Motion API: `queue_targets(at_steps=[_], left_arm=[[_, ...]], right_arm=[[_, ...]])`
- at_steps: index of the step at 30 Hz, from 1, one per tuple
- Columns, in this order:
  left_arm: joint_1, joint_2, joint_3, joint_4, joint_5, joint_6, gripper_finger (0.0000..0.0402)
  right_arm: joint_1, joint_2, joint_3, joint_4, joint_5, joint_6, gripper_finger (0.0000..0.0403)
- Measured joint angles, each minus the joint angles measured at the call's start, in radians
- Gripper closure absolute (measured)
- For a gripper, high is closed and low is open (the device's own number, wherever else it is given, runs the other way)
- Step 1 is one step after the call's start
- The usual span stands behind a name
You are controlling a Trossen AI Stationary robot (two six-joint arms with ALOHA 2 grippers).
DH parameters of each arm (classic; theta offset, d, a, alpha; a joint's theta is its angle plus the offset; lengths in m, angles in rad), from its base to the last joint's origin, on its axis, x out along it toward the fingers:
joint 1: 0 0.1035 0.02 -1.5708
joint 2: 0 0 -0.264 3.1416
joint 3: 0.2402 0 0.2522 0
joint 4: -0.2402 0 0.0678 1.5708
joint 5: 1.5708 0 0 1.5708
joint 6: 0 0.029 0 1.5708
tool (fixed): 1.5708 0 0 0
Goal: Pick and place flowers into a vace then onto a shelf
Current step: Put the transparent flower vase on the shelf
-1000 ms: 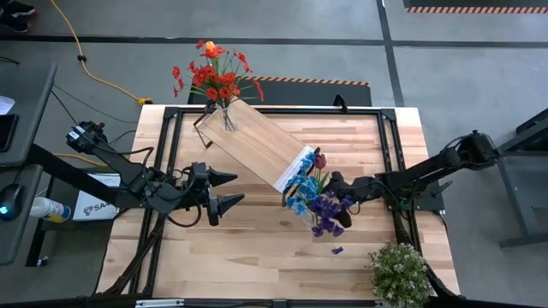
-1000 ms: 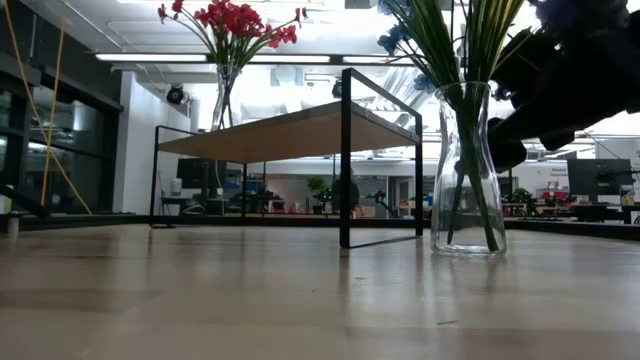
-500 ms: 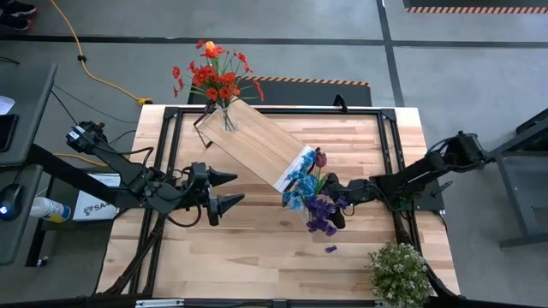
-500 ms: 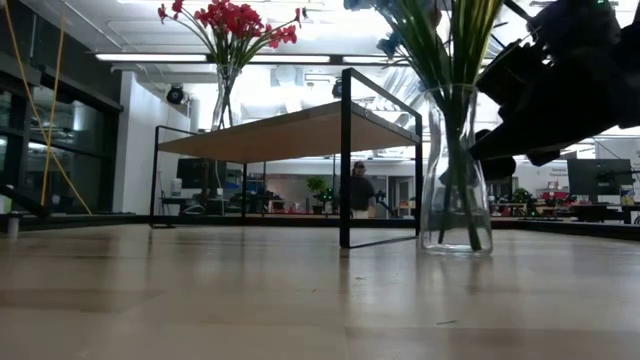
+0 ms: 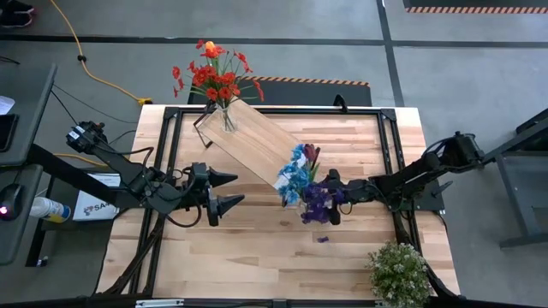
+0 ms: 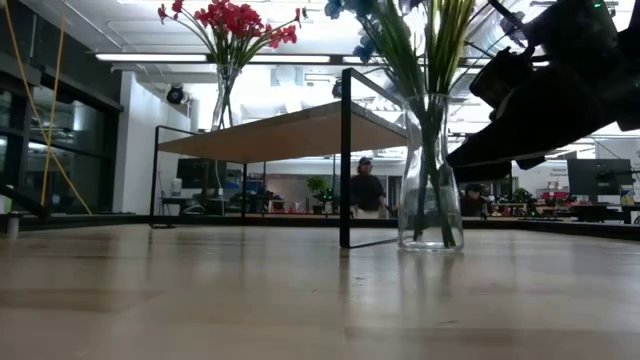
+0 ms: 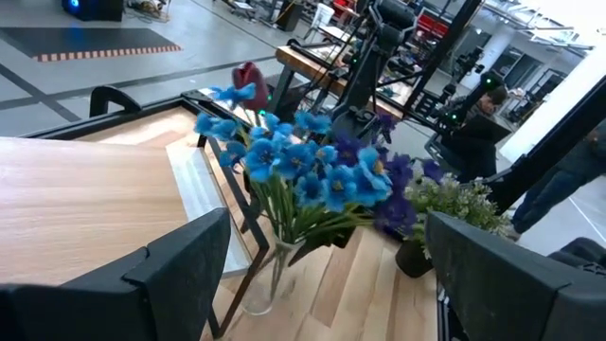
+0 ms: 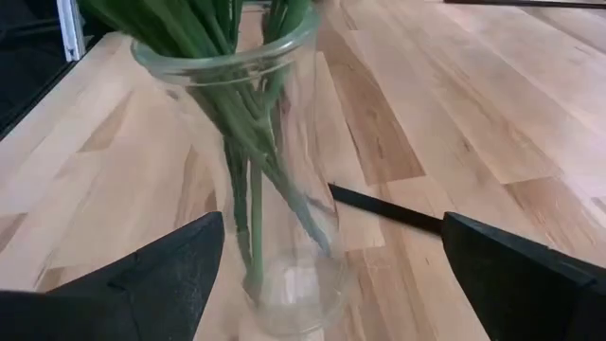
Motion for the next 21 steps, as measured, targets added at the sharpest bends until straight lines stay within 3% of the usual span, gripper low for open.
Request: queue_targets(at_steps=[9, 21], left_arm=[[0.000, 0.000, 0.000, 0.000, 0.056, 0.000, 0.0016], [0.000, 0.000, 0.000, -0.006, 0.060, 0.000, 0.0016]], right_arm=[[0.001, 0.000, 0.000, 0.000, -0.066, 0.060, 0.0019], [0.001, 0.000, 0.000, 0.037, -0.058, 0.072, 0.0019]])
